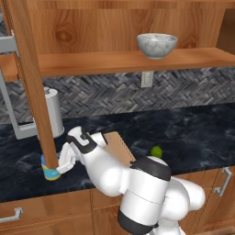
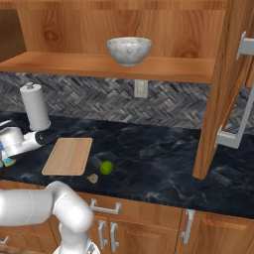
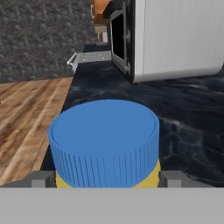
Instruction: Open the cabinet. Place the bowl and condiment on the counter. Then place the lime and garlic on the cutting board.
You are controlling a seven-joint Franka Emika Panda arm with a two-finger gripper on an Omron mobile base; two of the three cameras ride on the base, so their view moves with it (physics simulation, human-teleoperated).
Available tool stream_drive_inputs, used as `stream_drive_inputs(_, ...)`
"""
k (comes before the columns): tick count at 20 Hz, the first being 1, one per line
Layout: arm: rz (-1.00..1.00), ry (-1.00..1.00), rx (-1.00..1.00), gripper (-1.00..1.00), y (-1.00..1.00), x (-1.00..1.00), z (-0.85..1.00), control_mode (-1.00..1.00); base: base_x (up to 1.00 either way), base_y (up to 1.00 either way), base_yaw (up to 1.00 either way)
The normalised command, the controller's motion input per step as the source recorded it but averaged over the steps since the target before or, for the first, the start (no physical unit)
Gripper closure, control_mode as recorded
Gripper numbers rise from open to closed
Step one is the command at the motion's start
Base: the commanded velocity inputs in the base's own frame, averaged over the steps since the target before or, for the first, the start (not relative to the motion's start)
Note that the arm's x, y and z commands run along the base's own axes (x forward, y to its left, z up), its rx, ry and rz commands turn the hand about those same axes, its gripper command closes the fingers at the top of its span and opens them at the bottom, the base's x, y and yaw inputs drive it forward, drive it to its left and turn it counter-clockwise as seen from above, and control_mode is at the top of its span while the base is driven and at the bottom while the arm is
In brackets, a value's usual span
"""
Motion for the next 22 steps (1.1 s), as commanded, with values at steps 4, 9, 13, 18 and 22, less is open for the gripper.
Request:
stream_drive_inputs(4, 0.04, -0.02, -0.01, 1.00, 0.04, 0.06, -0.26, -1.00, 0.00, 0.00, 0.00)
stream_drive_inputs(9, 0.03, -0.02, -0.06, -1.00, 0.21, 0.00, -0.28, -1.00, 0.00, 0.00, 0.00)
stream_drive_inputs(13, 0.03, -0.05, -0.06, -1.00, 0.08, -0.14, -0.09, -1.00, 0.00, 0.00, 0.00)
stream_drive_inputs(18, 0.01, -0.13, 0.00, -1.00, -0.33, -0.56, 0.00, -1.00, 0.00, 0.00, 0.00)
stream_drive_inputs(22, 0.00, -0.14, 0.00, -1.00, -0.36, -0.61, 0.00, -1.00, 0.00, 0.00, 0.00)
